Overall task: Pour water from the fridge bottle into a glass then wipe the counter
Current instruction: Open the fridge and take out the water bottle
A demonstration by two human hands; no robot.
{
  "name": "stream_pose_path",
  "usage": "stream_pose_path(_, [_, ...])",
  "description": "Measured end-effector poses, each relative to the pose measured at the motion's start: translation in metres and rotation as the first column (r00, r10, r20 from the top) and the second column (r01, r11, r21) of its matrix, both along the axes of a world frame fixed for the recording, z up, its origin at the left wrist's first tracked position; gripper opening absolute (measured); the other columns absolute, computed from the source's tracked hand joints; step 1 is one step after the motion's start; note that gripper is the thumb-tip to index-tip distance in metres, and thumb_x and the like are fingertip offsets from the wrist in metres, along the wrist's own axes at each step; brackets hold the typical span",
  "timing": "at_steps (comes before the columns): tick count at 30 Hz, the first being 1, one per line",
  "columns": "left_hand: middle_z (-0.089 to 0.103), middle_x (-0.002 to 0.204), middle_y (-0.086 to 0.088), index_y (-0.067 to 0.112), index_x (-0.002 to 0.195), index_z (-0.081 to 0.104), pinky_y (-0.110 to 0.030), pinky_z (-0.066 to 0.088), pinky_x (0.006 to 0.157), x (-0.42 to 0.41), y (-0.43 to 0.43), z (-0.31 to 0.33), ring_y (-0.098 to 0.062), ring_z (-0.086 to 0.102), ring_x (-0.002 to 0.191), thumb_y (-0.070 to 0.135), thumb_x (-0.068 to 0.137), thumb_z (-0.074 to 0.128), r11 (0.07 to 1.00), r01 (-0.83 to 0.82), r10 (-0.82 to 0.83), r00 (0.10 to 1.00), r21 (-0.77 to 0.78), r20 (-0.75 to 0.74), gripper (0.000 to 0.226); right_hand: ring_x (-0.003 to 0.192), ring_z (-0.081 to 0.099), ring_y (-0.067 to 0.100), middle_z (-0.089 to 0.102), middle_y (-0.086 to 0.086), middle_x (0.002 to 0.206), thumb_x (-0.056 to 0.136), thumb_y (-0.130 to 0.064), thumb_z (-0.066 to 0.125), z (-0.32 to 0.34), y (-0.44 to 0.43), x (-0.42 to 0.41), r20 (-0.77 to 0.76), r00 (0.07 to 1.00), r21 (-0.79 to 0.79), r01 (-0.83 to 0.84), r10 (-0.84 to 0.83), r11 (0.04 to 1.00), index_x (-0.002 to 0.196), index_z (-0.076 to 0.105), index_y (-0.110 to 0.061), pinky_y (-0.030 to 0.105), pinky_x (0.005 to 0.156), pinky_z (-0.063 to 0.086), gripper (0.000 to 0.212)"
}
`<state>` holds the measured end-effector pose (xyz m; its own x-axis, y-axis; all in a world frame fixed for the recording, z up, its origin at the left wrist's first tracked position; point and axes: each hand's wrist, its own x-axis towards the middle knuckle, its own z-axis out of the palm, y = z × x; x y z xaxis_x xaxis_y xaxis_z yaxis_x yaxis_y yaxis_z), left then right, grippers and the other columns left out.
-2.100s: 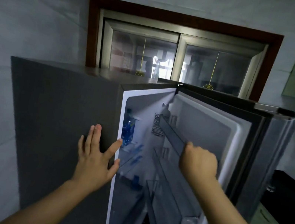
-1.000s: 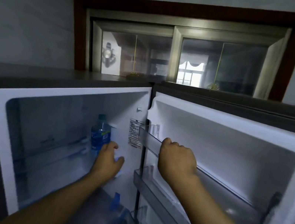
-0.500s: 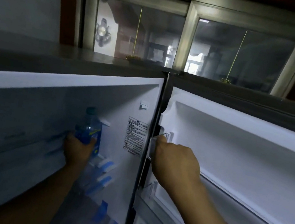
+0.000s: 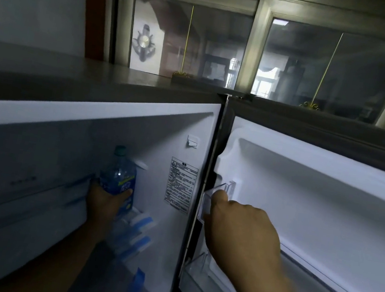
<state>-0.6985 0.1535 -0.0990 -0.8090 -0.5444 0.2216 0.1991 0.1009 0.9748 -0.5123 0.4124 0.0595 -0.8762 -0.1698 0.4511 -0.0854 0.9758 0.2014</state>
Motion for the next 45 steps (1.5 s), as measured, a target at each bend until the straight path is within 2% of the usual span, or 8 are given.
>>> stream_pose_path(9, [0.068,0.116,-0.003,0.021,0.115,0.053,-0.016,0.054,0.074,0.063,0.04,0.01,-0.015,0.068,0.095,0.008,0.063,0.096,0.997,0.01,-0.018,0.994,-0.079,-0.106,0.069,0.079,0.068,0.024,0.069,0.001,0.095,0.094,-0.022,0.053,-0.001,0.009,0.0,-0.029,0.998,0.048,-0.05,0.052,0.998,0.116,0.047,-0.015,0.031,0.057,0.031,0.023])
stream_pose_path(14, [0.071,0.114,-0.002,0.016,0.117,0.057,-0.035,0.058,0.088,0.106,0.057,0.035,-0.021,0.07,0.102,0.017,0.062,0.098,0.993,0.049,-0.061,0.992,-0.109,-0.109,0.068,0.087,0.066,0.026,0.063,0.003,0.103,0.095,-0.022,0.053,0.007,0.037,0.024,-0.004,0.996,-0.008,-0.091,0.091,0.996,0.121,0.045,-0.016,0.032,0.057,0.029,0.028])
stream_pose_path(22, [0.074,0.105,0.008,0.035,0.106,0.056,-0.027,0.061,0.071,0.212,0.084,0.068,-0.005,0.075,0.088,0.018,0.062,0.097,0.978,0.148,-0.163,0.982,-0.15,-0.091,0.063,0.068,0.051,0.021,0.046,-0.008,0.074,0.091,-0.058,0.044,0.022,0.17,0.112,0.058,0.998,-0.078,0.019,-0.014,0.997,0.085,0.035,-0.028,0.03,0.057,0.035,0.032])
stream_pose_path(27, [0.079,0.103,0.0,0.023,0.113,0.063,-0.03,0.063,0.069,0.28,0.091,0.085,-0.016,0.078,0.089,0.023,0.055,0.094,0.953,0.282,-0.291,0.954,-0.112,-0.07,0.065,0.057,0.054,0.027,0.051,-0.003,0.061,0.084,-0.046,0.06,0.022,0.237,0.137,0.018,0.999,-0.155,0.045,-0.043,0.987,0.069,0.038,-0.023,0.037,0.057,0.052,0.035])
stream_pose_path(31, [0.08,0.099,0.001,0.022,0.109,0.064,-0.028,0.063,0.067,0.318,0.089,0.096,-0.019,0.078,0.087,0.027,0.044,0.097,0.939,0.328,-0.332,0.943,-0.101,-0.033,0.074,0.056,0.048,0.025,0.045,-0.003,0.065,0.089,-0.035,0.059,0.016,0.224,0.146,-0.002,1.0,-0.09,0.029,-0.029,0.996,0.077,0.037,-0.021,0.027,0.048,0.033,0.028])
stream_pose_path(34, [0.08,0.102,-0.004,0.02,0.111,0.064,-0.042,0.064,0.074,0.337,0.079,0.098,-0.028,0.078,0.092,0.026,0.043,0.1,0.941,0.327,-0.331,0.943,-0.081,-0.03,0.077,0.053,0.039,0.016,0.042,-0.007,0.065,0.093,-0.04,0.053,0.018,0.213,0.156,0.002,0.998,-0.046,0.058,-0.058,0.997,0.079,0.037,-0.022,0.026,0.046,0.02,0.028])
stream_pose_path(40, [0.079,0.105,-0.008,0.018,0.117,0.064,-0.059,0.059,0.088,0.36,0.054,0.1,-0.032,0.077,0.095,0.037,0.036,0.093,0.937,0.332,-0.337,0.941,-0.107,-0.028,0.088,0.058,0.043,0.021,0.036,-0.007,0.069,0.097,-0.042,0.045,0.014,0.168,0.186,-0.032,0.997,-0.012,0.077,-0.077,0.997,0.088,0.034,-0.022,0.031,0.053,0.032,0.025])
stream_pose_path(45, [0.078,0.105,-0.011,0.015,0.114,0.063,-0.06,0.059,0.087,0.376,0.023,0.095,-0.035,0.076,0.095,0.036,0.032,0.093,0.919,0.38,-0.385,0.923,-0.102,-0.032,0.089,0.073,0.062,0.023,0.061,0.0,0.089,0.096,-0.025,0.051,0.009,0.107,0.209,-0.029,0.977,0.038,0.211,-0.21,0.977,0.095,0.042,-0.019,0.032,0.053,0.026,0.011])
